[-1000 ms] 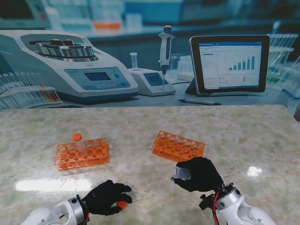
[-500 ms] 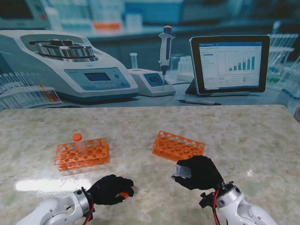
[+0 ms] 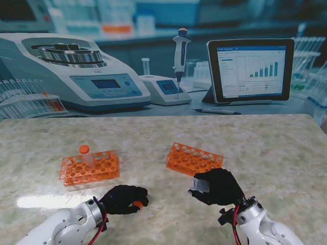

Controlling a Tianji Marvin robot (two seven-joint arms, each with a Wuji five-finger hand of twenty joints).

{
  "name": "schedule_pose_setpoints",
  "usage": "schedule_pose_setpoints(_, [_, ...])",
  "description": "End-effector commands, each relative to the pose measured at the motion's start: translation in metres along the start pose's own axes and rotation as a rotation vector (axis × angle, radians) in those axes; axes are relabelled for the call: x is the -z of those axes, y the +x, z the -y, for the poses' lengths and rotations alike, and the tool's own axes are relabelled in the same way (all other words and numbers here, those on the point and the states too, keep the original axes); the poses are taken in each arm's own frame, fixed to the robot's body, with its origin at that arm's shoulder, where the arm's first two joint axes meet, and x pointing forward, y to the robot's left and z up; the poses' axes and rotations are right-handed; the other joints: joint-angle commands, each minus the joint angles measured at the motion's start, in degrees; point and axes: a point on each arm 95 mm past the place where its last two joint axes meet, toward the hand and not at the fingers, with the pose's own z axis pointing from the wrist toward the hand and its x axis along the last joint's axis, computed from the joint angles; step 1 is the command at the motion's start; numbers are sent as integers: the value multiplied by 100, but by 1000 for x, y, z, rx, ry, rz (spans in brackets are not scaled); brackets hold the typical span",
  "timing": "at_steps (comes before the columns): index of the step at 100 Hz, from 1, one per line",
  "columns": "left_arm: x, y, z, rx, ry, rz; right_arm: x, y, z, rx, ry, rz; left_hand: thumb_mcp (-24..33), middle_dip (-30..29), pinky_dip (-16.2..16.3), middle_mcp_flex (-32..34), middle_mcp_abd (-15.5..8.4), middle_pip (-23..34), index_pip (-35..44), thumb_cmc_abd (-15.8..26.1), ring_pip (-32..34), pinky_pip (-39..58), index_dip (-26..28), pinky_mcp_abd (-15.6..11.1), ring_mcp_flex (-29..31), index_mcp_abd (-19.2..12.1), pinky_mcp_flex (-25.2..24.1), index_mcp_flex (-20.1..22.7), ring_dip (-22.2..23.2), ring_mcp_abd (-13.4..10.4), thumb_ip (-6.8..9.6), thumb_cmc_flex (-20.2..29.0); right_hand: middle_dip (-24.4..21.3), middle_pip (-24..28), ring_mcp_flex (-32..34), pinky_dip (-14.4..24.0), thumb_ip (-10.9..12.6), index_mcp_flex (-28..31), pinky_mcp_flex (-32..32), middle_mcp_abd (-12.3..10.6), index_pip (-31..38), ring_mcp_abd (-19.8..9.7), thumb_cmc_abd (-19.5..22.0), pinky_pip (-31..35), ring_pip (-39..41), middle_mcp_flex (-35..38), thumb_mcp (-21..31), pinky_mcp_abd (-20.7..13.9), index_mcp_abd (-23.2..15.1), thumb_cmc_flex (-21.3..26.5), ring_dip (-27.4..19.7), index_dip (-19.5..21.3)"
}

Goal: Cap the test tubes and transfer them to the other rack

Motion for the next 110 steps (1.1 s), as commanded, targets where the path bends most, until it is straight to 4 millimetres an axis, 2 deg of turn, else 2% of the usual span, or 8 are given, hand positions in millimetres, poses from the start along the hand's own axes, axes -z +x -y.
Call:
schedule_pose_setpoints(1, [7, -9, -25, 18, -77, 37, 0, -1, 3, -6, 7, 10, 239, 125, -789, 60, 44, 127, 136, -131, -690, -447, 42, 40, 569, 142, 138, 34, -481, 615, 17, 1065, 120, 84, 125, 317, 171, 458, 411, 180, 499, -895, 202, 1904, 1228, 320, 109, -547, -70, 288, 493, 263])
schedule_pose_setpoints(45, [-12, -20, -18, 23, -56, 28, -2, -3, 4, -8, 13, 14, 252, 95, -1025, 37, 112, 148, 135, -99, -919, -484, -52, -51, 674, 188, 326, 71, -407, 633, 23, 958, 123, 73, 125, 316, 160, 450, 410, 176, 490, -895, 207, 1901, 1228, 317, 98, -547, -78, 294, 493, 267])
schedule_pose_setpoints(55, [-11, -21, -17, 2, -77, 28, -2, -3, 4, -6, 14, 15, 329, 32, -870, -67, 113, 64, 1, -9, -514, -490, -117, 63, 303, 140, 102, -15, -896, 553, 51, 416, 123, 67, 125, 314, 157, 449, 410, 174, 489, -895, 211, 1897, 1228, 318, 94, -547, -78, 293, 493, 268])
schedule_pose_setpoints(62, [-9, -21, -17, -11, -90, 30, -2, -4, 4, -7, 14, 15, 376, -6, -791, -135, 133, -18, -75, -38, -426, -542, -82, 144, 123, 23, -99, -63, -1604, 517, 21, 166, 124, 66, 125, 313, 155, 447, 410, 182, 487, -895, 209, 1896, 1228, 320, 89, -547, -80, 289, 493, 269])
schedule_pose_setpoints(73, [-4, -21, -16, -27, -104, 34, -2, -4, 4, -8, 16, 15, 382, -50, -776, -195, 139, -119, -114, -55, -457, -623, -44, 216, 20, -110, -274, -105, -1819, 543, 33, 11, 127, 66, 125, 313, 152, 440, 410, 179, 481, -895, 211, 1896, 1228, 319, 86, -547, -88, 289, 493, 270])
schedule_pose_setpoints(95, [2, -21, -16, -40, -112, 41, -3, -4, 5, -9, 19, 12, 470, -82, -806, -263, 140, -205, -175, -75, -528, -803, -33, 256, -76, -219, -442, -134, -1929, 560, 51, -83, 129, 62, 125, 312, 149, 440, 409, 175, 478, -895, 212, 1894, 1228, 319, 84, -546, -90, 289, 493, 273])
schedule_pose_setpoints(107, [2, -22, -18, -43, -116, 44, -4, -4, 6, -9, 21, 12, 725, -49, -875, -179, 109, -154, -141, -109, -455, -910, -9, 101, 57, -113, -236, -81, -1943, 495, 53, 68, 129, 53, 125, 311, 145, 437, 409, 158, 475, -895, 226, 1893, 1228, 316, 82, -545, -91, 276, 493, 275])
schedule_pose_setpoints(110, [2, -22, -19, -43, -116, 45, -4, -4, 6, -10, 22, 12, 802, -11, -940, -152, 105, -102, -114, -118, -407, -931, -25, 63, 92, -90, -168, -67, -1618, 497, 27, 111, 129, 52, 125, 311, 144, 437, 409, 170, 475, -895, 219, 1893, 1228, 319, 82, -545, -92, 283, 493, 276])
